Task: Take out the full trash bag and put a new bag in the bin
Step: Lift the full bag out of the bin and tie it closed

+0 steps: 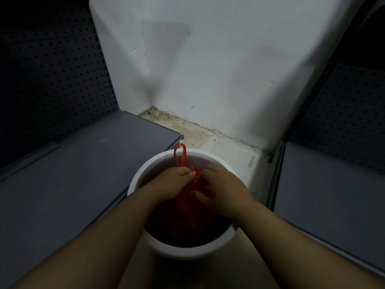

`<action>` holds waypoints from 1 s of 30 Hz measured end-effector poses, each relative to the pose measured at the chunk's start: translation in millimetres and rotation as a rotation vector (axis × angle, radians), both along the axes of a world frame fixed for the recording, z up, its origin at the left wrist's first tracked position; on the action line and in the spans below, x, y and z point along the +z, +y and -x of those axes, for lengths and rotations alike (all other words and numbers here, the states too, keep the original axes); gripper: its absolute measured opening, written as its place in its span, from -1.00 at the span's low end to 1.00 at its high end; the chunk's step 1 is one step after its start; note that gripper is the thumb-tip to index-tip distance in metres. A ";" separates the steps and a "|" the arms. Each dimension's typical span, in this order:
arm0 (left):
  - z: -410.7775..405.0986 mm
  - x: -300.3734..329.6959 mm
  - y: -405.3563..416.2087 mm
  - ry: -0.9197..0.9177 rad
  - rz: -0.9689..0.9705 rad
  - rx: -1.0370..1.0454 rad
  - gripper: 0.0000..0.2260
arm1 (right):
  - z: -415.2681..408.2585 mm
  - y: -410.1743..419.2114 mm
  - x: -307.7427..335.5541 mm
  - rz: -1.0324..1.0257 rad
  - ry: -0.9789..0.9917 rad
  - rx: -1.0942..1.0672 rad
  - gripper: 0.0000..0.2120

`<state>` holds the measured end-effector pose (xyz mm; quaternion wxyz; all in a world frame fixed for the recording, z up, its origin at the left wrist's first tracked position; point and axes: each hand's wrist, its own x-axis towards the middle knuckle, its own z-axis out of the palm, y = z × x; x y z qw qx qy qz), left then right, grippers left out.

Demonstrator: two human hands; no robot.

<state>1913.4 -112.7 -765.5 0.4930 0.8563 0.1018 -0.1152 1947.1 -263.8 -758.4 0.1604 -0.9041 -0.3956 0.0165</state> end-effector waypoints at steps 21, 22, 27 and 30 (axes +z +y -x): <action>-7.9 -2.8 13.9 -0.230 -0.839 -0.171 -0.77 | -2.3 0.6 -1.2 0.223 0.284 -0.206 -0.80; -7.2 -2.5 12.9 -0.221 -0.833 -0.170 -0.76 | -3.7 -0.4 0.2 0.256 0.324 -0.206 -0.80; -1.7 0.3 14.1 -0.194 -0.753 -0.133 -0.76 | -2.5 3.9 -0.1 0.164 0.360 -0.193 -0.57; 2.2 0.9 14.9 -0.207 -0.718 -0.108 -0.79 | 6.9 15.1 -8.2 0.134 0.333 -0.177 -0.36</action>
